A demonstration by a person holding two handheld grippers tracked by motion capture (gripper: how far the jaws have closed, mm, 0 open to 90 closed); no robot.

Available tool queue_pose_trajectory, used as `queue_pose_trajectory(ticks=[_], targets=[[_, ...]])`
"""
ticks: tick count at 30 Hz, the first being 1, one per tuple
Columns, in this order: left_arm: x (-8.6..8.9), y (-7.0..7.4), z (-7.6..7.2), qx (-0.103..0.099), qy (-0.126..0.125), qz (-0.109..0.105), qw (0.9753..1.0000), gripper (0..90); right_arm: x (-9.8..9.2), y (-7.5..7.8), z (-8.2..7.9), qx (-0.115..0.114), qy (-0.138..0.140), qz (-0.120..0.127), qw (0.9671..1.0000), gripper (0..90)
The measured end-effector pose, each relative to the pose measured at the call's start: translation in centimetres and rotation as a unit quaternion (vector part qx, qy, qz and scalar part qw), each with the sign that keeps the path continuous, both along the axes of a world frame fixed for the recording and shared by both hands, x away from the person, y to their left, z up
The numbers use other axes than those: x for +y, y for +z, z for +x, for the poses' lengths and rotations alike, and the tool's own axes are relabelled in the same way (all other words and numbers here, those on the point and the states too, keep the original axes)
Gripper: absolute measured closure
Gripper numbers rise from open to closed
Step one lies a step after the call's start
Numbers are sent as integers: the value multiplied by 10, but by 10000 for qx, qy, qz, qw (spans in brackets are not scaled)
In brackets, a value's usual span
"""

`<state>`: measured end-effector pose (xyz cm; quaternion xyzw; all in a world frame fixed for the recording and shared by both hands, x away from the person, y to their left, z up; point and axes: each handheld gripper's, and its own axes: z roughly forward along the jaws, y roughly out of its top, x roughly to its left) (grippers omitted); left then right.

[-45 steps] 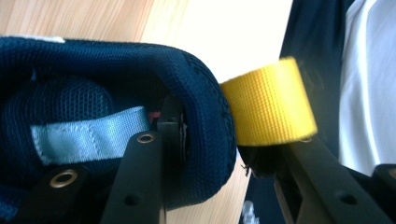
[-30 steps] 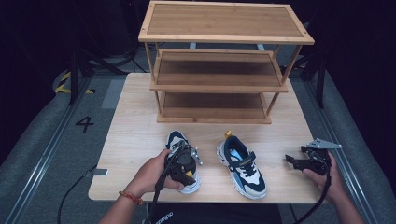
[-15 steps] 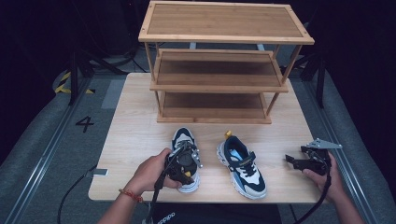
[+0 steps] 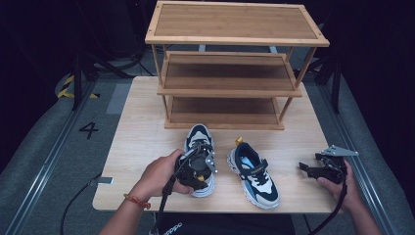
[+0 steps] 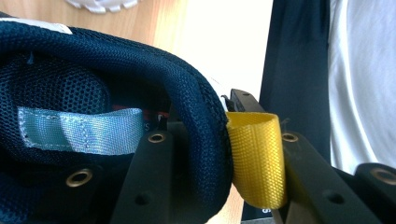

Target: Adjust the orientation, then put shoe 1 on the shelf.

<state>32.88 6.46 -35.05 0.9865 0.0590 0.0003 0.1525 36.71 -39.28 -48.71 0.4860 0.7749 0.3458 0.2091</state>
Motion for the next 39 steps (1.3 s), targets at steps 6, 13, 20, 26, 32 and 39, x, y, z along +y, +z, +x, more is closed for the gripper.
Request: queue_pose_trajectory(ticks=[6,13,20,26,32,39], targets=[[-7,28,-6,-206,-106,-123,9997,717,0,0,0,0,0,0,10000,166],[-20,56,-4,-433,-314,-166,9984,717,0,0,0,0,1,1,10000,167],[-36,77,6,-635,-461,-187,9967,717,0,0,0,0,1,3,10000,167],[-49,95,24,-800,-473,-235,9954,717,0,0,0,0,2,2,10000,167],[-54,111,48,-909,-434,-419,9940,716,0,0,0,-1,1,3,10000,167],[-61,126,78,-1029,-409,-381,9931,716,0,0,0,-3,6,1,10000,167]])
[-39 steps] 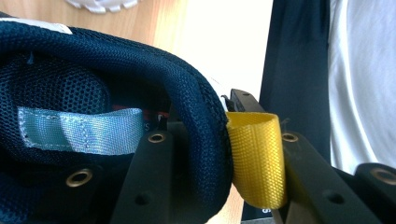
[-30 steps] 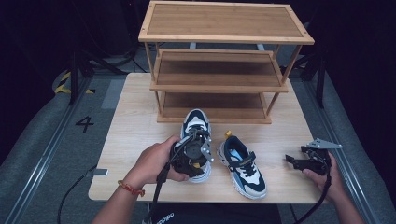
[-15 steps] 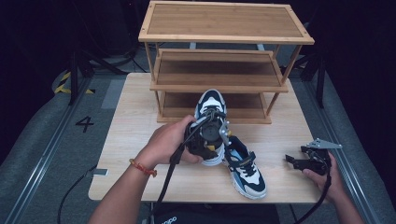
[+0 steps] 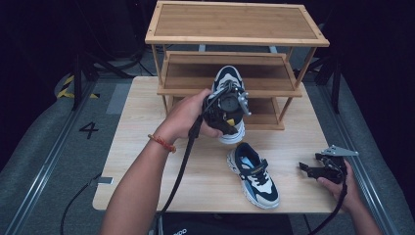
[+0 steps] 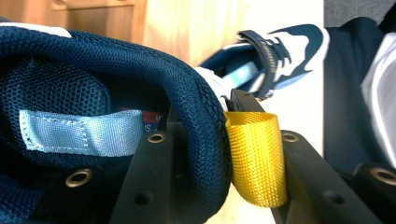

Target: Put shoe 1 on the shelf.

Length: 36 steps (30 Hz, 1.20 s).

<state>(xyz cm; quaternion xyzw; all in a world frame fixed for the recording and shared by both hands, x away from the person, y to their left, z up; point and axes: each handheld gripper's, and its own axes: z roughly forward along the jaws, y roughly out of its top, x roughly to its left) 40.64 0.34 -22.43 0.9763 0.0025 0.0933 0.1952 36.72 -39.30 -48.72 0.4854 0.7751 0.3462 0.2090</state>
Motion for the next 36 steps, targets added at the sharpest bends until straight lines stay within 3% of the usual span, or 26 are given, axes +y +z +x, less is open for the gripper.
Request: queue_pose_trajectory(ticks=[7,17,27,30,34,36], targets=[[-4,8,31,-93,-14,53,9999,713,0,0,0,0,1,1,10000,167],[-6,-1,71,15,193,199,9996,708,-1,0,-1,12,20,-12,10000,169],[-12,8,100,32,389,352,9986,685,-1,0,-1,4,27,-19,10000,170],[-13,10,108,20,461,487,9977,668,-1,0,-1,4,27,-20,10000,169],[-9,12,116,53,543,310,9980,647,-1,0,-1,8,36,-16,10000,170],[-6,13,120,-4,652,326,9973,629,-1,0,-1,3,37,-20,10000,169]])
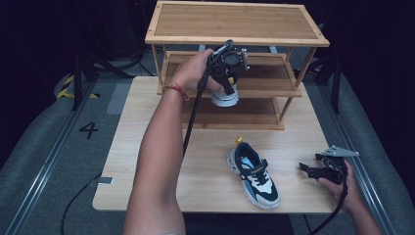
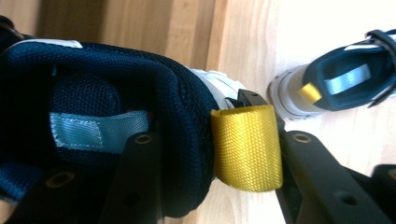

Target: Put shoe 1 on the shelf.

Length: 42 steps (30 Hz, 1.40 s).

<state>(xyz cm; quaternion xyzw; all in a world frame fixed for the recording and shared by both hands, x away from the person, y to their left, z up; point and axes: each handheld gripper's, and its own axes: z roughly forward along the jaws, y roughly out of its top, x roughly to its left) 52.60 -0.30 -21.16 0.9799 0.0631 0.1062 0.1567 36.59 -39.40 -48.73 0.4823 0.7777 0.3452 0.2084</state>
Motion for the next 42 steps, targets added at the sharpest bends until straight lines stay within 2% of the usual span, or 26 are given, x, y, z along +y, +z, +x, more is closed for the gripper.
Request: queue_pose_trajectory(ticks=[2,5,6,8,10,13,14,16,17,18,21,23,24,26,29,31,32,37,38,40,41,42], targets=[[3,1,2,-109,93,-16,9999,603,0,0,0,1,0,0,10000,170],[7,3,3,-212,292,-153,9992,554,0,0,0,0,-1,-2,10000,169],[9,3,1,-311,410,-239,9984,532,0,0,0,-1,-1,-1,10000,169],[10,2,0,-346,529,-365,9973,493,0,0,0,-1,0,-3,10000,169],[12,1,-3,-401,603,-385,9966,475,0,0,0,-1,-1,-3,10000,169],[14,3,-9,-673,677,-443,9944,421,0,0,0,-3,-2,-6,10000,169],[17,3,-12,-694,804,-606,9925,413,0,0,0,-2,-2,-7,10000,169],[19,5,-15,-780,901,-753,9900,352,0,0,0,-2,-3,-6,10000,169],[21,5,-16,-777,925,-801,9894,349,0,0,0,-3,-3,-8,10000,169],[22,4,-19,-856,938,-851,9882,347,0,0,0,1,-7,-8,10000,170],[27,3,-32,-1074,1084,-1061,9826,308,0,0,0,6,-16,-3,10000,169],[32,1,-41,-1280,1235,-1187,9769,290,0,0,0,8,-17,-1,10000,169],[35,0,-45,-1372,1316,-1259,9737,288,0,0,0,-7,-6,-9,10000,169],[42,-2,-55,-1524,1497,-1503,9653,269,0,0,0,-5,-13,3,10000,169],[51,-5,-64,-1603,1699,-1855,9545,263,1,0,0,-8,-30,8,10000,170],[57,-10,-68,-1597,1819,-2031,9488,264,1,0,-1,-9,-27,5,10000,169],[58,-13,-69,-1568,1864,-2099,9469,264,1,0,-1,-8,-27,5,10000,169],[63,-35,-65,-1321,2176,-2205,9416,231,1,0,-1,-8,-28,7,10000,169],[62,-41,-62,-1290,2299,-2191,9394,230,1,0,-1,-7,-27,7,10000,170],[60,-50,-57,-1234,2446,-2129,9379,220,1,0,-1,-9,-26,6,10000,169],[60,-54,-54,-1228,2497,-2072,9379,220,1,0,-1,-8,-26,7,10000,169],[59,-57,-51,-1138,2521,-2160,9364,211,1,0,-1,-7,-27,7,10000,169]])
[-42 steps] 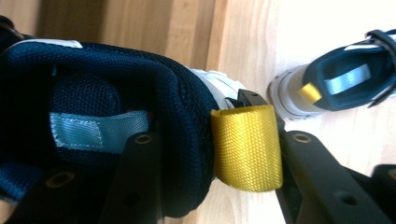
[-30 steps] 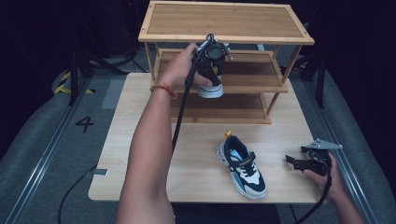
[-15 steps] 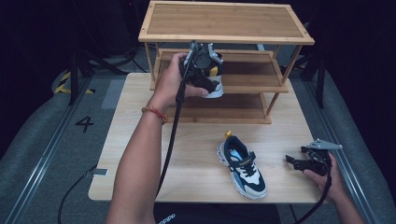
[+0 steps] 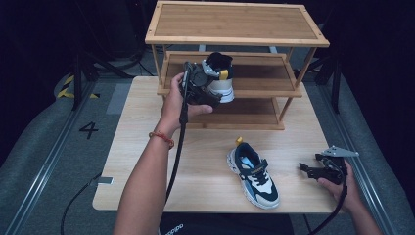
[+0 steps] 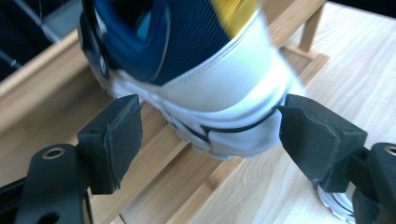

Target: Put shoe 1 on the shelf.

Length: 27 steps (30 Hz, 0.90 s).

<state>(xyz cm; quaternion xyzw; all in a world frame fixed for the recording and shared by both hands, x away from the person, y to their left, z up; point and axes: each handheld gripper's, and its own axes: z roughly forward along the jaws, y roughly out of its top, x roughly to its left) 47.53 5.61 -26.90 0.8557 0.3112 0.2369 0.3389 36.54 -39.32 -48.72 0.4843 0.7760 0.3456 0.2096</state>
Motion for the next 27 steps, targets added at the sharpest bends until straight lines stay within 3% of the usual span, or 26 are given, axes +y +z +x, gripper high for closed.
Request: queue_pose_trajectory(ticks=[1,5,8,10,13,21,27], targets=[[1,-2,3,71,-37,-92,9999,156,0,0,0,0,0,0,10000,169],[5,-7,11,206,-205,-525,9982,153,0,0,0,-1,1,0,10000,170],[6,-8,14,143,-150,-711,9973,161,0,0,0,0,1,1,10000,169],[5,-7,12,80,-177,-968,9951,196,0,0,0,0,0,1,10000,170],[-2,-7,12,3,-60,-834,9965,192,0,0,0,-1,7,-2,10000,169],[-8,-11,23,76,261,-1100,9936,157,0,0,0,1,8,-1,10000,170],[-9,-14,39,15,300,-1025,9943,155,0,0,0,0,8,-1,10000,169]])
